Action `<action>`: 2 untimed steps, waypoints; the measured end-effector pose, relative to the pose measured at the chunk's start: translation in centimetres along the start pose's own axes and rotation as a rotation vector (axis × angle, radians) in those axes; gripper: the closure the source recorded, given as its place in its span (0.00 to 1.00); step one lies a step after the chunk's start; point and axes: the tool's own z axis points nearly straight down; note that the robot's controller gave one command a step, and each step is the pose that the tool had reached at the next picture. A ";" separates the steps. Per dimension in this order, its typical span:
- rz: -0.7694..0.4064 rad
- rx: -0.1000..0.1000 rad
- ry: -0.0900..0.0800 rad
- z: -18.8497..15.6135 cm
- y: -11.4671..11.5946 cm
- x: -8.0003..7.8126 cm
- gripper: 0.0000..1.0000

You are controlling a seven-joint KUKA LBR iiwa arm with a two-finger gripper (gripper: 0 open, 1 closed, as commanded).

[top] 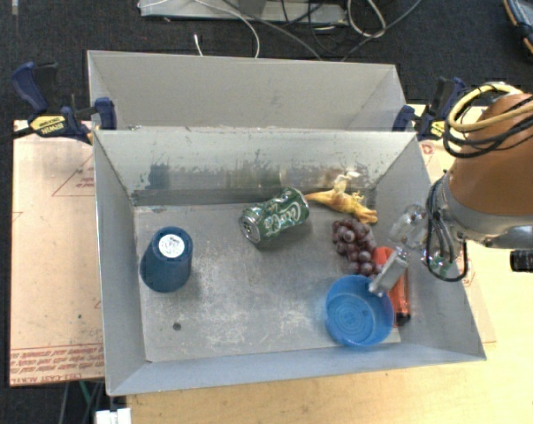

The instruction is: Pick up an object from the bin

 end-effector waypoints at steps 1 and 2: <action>-0.285 0.005 0.030 12.2 4.8 -3.7 0.00; -0.288 0.000 0.009 6.7 3.8 -2.5 0.00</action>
Offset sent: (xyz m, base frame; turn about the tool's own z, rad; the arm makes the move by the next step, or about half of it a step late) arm 0.0408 0.0148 -0.0478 -0.2797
